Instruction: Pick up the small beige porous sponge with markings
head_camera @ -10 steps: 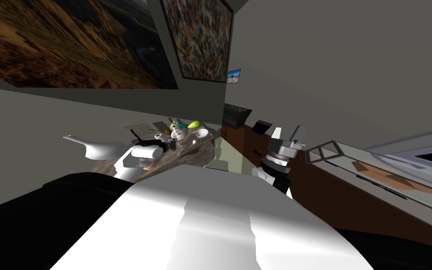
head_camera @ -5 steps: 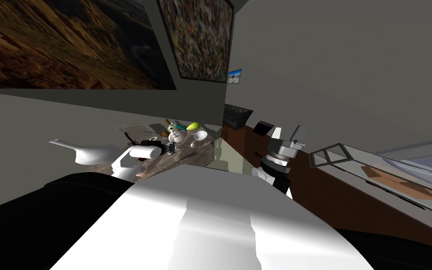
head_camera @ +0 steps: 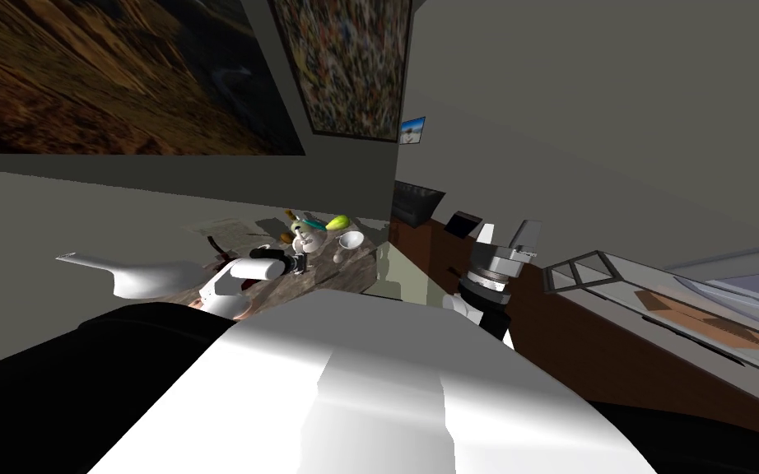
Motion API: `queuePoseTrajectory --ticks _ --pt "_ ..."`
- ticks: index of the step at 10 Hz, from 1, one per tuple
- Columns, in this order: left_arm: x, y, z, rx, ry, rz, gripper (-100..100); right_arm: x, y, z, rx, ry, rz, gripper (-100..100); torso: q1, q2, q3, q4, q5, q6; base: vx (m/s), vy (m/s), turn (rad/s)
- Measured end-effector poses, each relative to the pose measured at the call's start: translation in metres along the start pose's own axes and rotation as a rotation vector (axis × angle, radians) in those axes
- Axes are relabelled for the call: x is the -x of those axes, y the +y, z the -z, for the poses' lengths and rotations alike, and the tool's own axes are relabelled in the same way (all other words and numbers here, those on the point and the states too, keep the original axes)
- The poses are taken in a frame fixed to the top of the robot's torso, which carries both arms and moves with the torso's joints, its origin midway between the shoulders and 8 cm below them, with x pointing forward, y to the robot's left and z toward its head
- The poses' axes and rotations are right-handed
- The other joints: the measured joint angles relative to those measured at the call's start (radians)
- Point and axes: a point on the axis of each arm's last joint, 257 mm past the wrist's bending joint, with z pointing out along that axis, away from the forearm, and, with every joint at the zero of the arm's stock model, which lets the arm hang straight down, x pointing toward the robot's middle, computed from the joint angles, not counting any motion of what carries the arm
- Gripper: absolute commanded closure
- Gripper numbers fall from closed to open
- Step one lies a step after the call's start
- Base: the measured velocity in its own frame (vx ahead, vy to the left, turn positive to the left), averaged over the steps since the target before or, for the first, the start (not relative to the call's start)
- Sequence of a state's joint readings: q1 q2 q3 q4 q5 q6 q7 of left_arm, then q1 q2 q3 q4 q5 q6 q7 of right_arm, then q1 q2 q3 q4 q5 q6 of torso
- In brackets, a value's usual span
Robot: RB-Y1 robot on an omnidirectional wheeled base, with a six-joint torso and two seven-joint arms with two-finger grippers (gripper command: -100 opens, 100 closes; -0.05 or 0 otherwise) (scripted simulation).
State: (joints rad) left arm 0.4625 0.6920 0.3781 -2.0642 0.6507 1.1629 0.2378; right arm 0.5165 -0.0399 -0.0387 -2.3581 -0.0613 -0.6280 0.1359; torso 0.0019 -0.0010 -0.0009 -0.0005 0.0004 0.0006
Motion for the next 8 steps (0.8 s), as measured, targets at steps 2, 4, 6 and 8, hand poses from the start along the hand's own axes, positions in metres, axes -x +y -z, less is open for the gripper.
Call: queuePoseTrajectory --ticks 2,4,6,8 --pt "0.0022 0.0011 -0.0056 -0.003 -0.002 0.002 100 0.0 0.0 0.0 0.0 0.0 0.0 0 0.0 0.001 0.0 0.0 0.0 0.0 0.0 0.0 0.0" --pt "0.003 0.0008 -0.0055 -0.004 -0.004 0.006 100 0.0 0.0 0.0 0.0 0.0 0.0 0 0.0 0.001 0.0 0.0 0.0 0.001 0.0 0.0 0.008" --pt "0.0035 0.0005 -0.0054 -0.005 -0.005 0.007 100 0.0 0.0 0.0 0.0 0.0 0.0 0 0.0 0.0 0.0 0.0 0.001 0.002 0.0 0.0 0.0" --pt "0.0035 0.0007 -0.0054 -0.004 -0.005 0.006 100 0.0 0.0 0.0 0.0 0.0 0.0 0 0.001 0.0 0.0 0.0 0.001 0.002 -0.002 0.0 0.012"
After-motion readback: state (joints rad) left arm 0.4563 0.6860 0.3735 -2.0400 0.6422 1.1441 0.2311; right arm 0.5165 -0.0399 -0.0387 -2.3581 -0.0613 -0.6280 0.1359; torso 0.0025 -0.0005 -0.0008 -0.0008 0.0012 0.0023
